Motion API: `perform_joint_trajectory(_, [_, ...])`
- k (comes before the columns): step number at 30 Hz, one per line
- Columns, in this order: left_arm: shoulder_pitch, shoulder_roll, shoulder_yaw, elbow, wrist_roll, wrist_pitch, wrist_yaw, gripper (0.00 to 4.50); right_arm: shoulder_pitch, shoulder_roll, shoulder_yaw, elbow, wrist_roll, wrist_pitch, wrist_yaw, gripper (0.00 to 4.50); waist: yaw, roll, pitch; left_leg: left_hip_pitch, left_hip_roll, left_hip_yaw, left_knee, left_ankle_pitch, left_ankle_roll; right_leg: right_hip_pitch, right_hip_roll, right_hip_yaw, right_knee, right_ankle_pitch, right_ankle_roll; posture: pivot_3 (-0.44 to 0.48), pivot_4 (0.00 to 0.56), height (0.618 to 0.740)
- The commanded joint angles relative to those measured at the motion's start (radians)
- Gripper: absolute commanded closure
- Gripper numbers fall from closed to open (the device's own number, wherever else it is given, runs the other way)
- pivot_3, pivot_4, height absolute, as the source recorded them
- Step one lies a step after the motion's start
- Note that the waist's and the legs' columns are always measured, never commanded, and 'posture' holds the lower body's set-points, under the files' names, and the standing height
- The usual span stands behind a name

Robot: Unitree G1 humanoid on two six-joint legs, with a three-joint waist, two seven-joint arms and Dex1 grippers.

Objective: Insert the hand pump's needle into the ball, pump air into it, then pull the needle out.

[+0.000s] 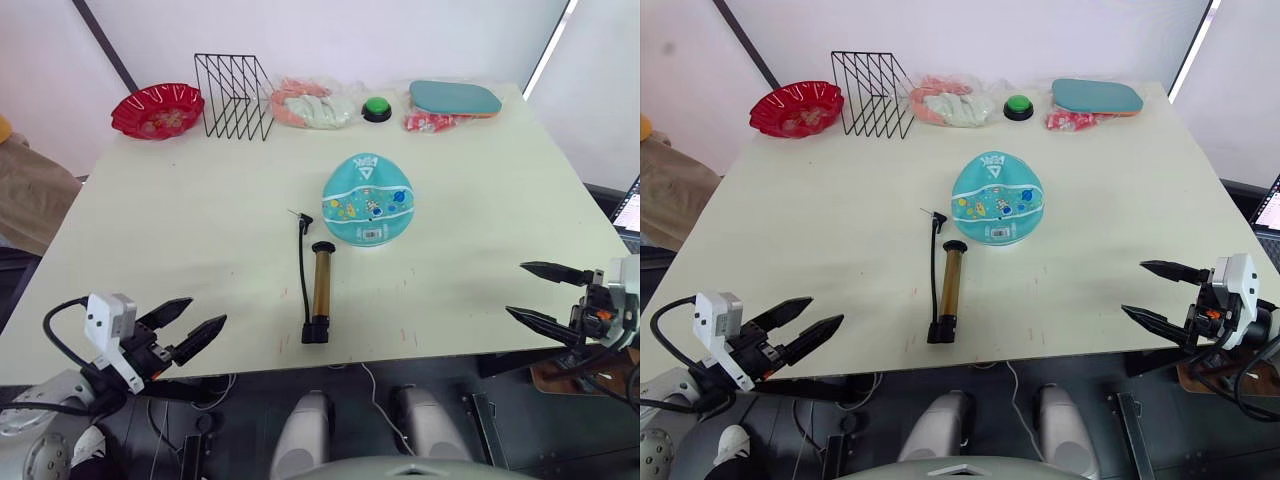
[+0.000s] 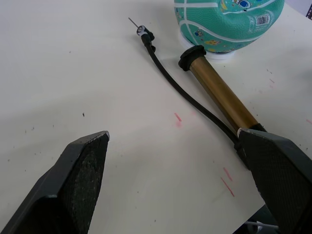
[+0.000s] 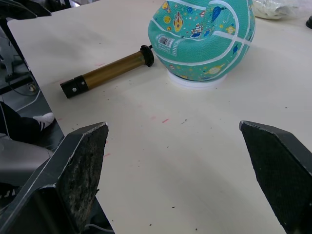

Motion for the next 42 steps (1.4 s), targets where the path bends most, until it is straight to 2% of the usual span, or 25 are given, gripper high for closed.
perform_joint_trajectory(1, [-0.041, -0.024, -0.025, 0.01, 0.023, -0.037, 0.026, 0.01, 0.003, 0.016, -0.035, -0.043, 0.03, -0.004, -0.019, 0.0, 0.0, 0.0, 0.0, 0.0, 0.0, 0.0, 0.0, 0.0, 0.0, 0.0, 0.0, 0.0, 0.0, 0.0, 0.0, 0.0, 0.15, 0.74])
perform_joint_trajectory(4, [-0.108, -0.048, -0.071, 0.034, 0.094, -0.081, 0.082, 0.01, -0.008, 0.052, -0.06, -0.121, 0.113, 0.041, -0.061, 0.0, 0.006, 0.0, 0.0, 0.0, 0.0, 0.001, 0.0, 0.0, 0.0, 0.0, 0.0, 0.0, 0.0, 0.0, 0.0, 0.0, 0.15, 0.74])
perform_joint_trajectory(9, [-0.186, -0.021, -0.115, -0.003, 0.105, 0.058, 0.194, 0.01, 0.014, 0.049, -0.079, -0.208, 0.158, 0.054, -0.049, 0.0, 0.006, 0.0, 0.0, 0.0, 0.0, 0.001, 0.0, 0.0, 0.0, 0.0, 0.001, 0.0, 0.0, 0.0, 0.0, 0.0, 0.15, 0.74])
perform_joint_trajectory(12, [-0.348, 0.033, -0.193, -0.019, 0.092, 0.328, 0.336, 0.01, 0.028, 0.035, -0.1, -0.255, 0.175, 0.071, -0.055, 0.0, 0.013, 0.0, 0.0, 0.0, 0.0, 0.0, 0.0, 0.0, 0.0, 0.0, 0.001, 0.0, 0.0, 0.0, 0.0, 0.0, 0.15, 0.74])
perform_joint_trajectory(14, [-0.457, 0.037, -0.247, -0.022, 0.077, 0.456, 0.391, 0.01, 0.036, 0.03, -0.112, -0.279, 0.187, 0.083, -0.062, 0.0, 0.022, 0.0, 0.0, -0.001, 0.0, 0.0, 0.002, 0.0, 0.0, 0.0, 0.001, -0.002, 0.001, 0.0, 0.001, 0.0, 0.15, 0.74])
perform_joint_trajectory(17, [-0.646, -0.034, -0.324, 0.011, 0.103, 0.595, 0.516, 0.01, 0.042, 0.029, -0.121, -0.299, 0.188, 0.087, -0.073, 0.0, 0.023, 0.0, 0.0, -0.003, 0.0, -0.001, 0.003, 0.0, 0.0, 0.0, 0.002, -0.003, 0.001, 0.001, 0.001, 0.0, 0.15, 0.74])
perform_joint_trajectory(20, [-0.776, -0.103, -0.373, 0.053, 0.148, 0.681, 0.613, 0.01, 0.04, 0.032, -0.125, -0.306, 0.187, 0.09, -0.083, 0.0, 0.016, -0.003, -0.001, -0.005, -0.001, -0.002, 0.004, 0.0, 0.0, 0.0, 0.001, -0.004, 0.0, 0.004, 0.006, 0.0, 0.15, 0.74])
perform_joint_trajectory(25, [-0.934, -0.19, -0.484, 0.15, 0.253, 0.695, 0.712, 0.01, 0.03, 0.036, -0.12, -0.315, 0.183, 0.09, -0.103, 0.0, 0.019, -0.003, -0.001, -0.004, 0.0, -0.001, 0.004, 0.0, 0.0, 0.0, 0.002, -0.003, 0.001, 0.004, 0.006, 0.0, 0.15, 0.74])
perform_joint_trajectory(28, [-0.98, -0.235, -0.54, 0.202, 0.308, 0.67, 0.735, 0.01, 0.027, 0.038, -0.114, -0.314, 0.182, 0.089, -0.109, 0.0, 0.022, -0.003, -0.001, -0.004, 0.0, -0.002, 0.004, 0.0, 0.0, 0.001, 0.002, -0.003, 0.001, 0.004, 0.006, 0.0, 0.15, 0.74])
perform_joint_trajectory(33, [-1.028, -0.332, -0.567, 0.304, 0.382, 0.678, 0.804, 0.01, 0.018, 0.044, -0.101, -0.307, 0.182, 0.089, -0.119, 0.0, 0.022, -0.003, -0.001, -0.005, -0.001, -0.002, 0.004, 0.0, 0.0, 0.0, 0.002, -0.003, 0.0, 0.004, 0.006, 0.0, 0.15, 0.74])
perform_joint_trajectory(42, [-1.064, -0.423, -0.554, 0.391, 0.457, 0.603, 0.842, 0.01, 0.017, 0.055, -0.085, -0.301, 0.173, 0.087, -0.116, 0.0, 0.025, -0.003, -0.001, -0.005, -0.001, -0.002, 0.005, 0.0, 0.0, 0.0, 0.001, -0.003, 0.001, 0.004, 0.006, 0.0, 0.15, 0.74])
